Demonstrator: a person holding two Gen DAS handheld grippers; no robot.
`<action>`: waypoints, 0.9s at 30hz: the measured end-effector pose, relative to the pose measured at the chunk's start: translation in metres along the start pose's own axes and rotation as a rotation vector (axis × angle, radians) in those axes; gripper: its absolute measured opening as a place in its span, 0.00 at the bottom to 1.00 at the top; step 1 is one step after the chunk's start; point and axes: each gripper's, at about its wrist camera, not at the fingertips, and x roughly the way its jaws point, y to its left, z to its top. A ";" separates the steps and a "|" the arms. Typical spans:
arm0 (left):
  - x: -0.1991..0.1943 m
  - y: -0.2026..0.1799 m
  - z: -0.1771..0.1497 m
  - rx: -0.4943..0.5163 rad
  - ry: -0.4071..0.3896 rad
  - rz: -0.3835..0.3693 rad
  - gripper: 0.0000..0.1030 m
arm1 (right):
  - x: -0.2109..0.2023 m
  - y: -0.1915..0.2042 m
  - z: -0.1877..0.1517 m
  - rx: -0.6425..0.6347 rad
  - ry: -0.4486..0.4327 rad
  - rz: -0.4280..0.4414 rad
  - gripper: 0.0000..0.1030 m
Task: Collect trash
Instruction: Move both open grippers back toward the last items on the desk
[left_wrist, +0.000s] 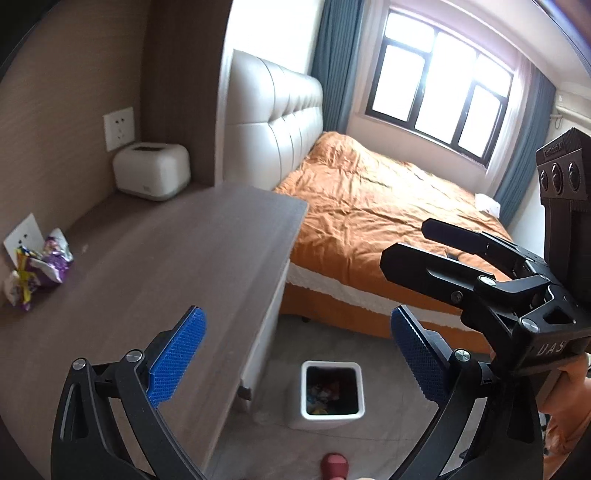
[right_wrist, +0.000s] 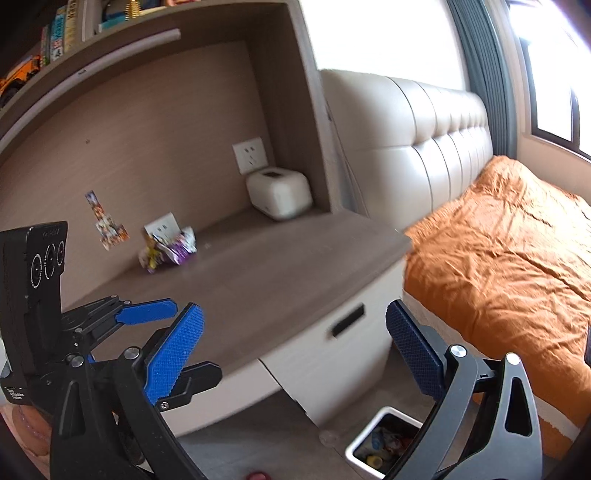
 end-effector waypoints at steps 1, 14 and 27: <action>-0.012 0.013 0.002 0.003 -0.014 0.006 0.95 | 0.001 0.014 0.005 -0.005 -0.017 0.002 0.96; -0.104 0.113 -0.004 0.011 -0.150 0.069 0.95 | 0.014 0.146 0.041 -0.087 -0.121 0.048 0.96; -0.119 0.191 -0.001 -0.082 -0.191 0.166 0.95 | 0.058 0.195 0.069 -0.116 -0.082 0.121 0.96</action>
